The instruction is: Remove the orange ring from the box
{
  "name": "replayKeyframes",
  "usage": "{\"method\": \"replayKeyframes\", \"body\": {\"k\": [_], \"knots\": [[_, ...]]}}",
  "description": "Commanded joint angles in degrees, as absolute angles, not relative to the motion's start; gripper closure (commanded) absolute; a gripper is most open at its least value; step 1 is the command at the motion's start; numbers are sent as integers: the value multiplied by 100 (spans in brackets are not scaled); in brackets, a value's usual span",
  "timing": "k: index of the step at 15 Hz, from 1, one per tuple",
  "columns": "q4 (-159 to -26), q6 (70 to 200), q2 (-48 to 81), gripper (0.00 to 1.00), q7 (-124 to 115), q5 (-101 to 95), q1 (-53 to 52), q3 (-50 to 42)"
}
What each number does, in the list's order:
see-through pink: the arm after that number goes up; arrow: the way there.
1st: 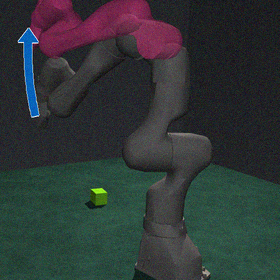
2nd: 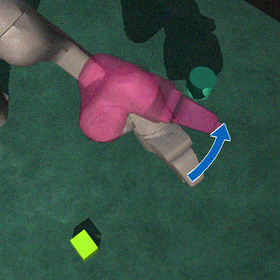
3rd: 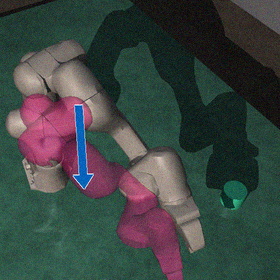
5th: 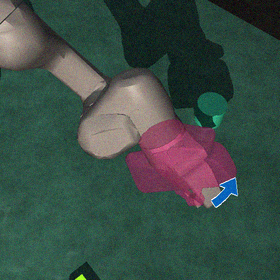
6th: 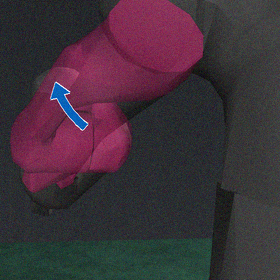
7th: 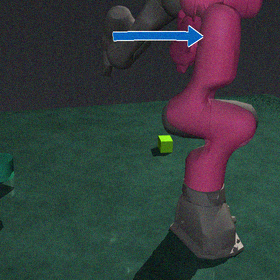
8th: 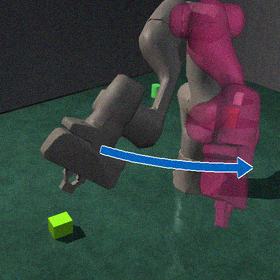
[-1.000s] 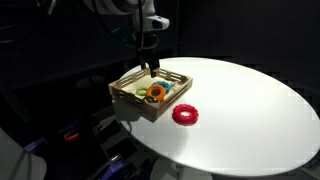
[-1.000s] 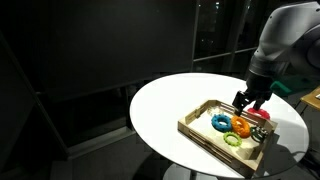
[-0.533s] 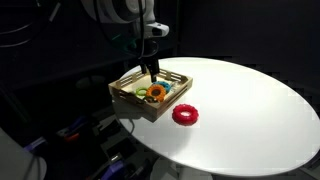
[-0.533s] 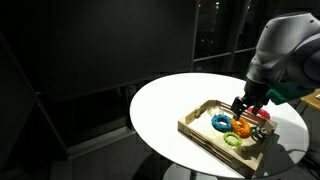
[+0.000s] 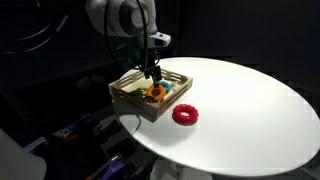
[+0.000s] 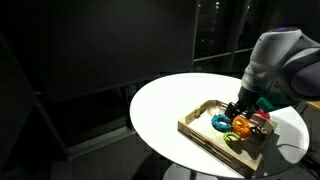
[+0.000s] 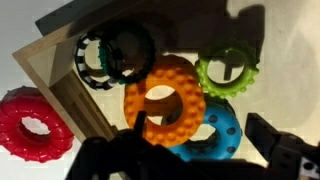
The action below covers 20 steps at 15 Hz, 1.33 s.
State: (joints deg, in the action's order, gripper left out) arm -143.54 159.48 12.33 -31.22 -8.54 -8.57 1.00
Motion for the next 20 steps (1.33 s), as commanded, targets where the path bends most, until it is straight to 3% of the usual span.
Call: {"method": "replayKeyframes", "body": {"k": [1, 4, 7, 8, 17, 20], "knots": [[-14090, 16023, 1544, 0, -3263, -893, -1077, -142], [-13971, 16005, 1724, 0, -3233, -849, -1189, -260], [-13884, 15991, 1842, 22, -3205, -810, -1275, -349], [-13863, 15987, 1866, 21, -3200, -804, -1299, -373], [-13813, 15920, 1778, 95, -3101, -684, -1339, -392], [-13833, 15875, 1679, 94, -3034, -550, -1291, -341]]}}
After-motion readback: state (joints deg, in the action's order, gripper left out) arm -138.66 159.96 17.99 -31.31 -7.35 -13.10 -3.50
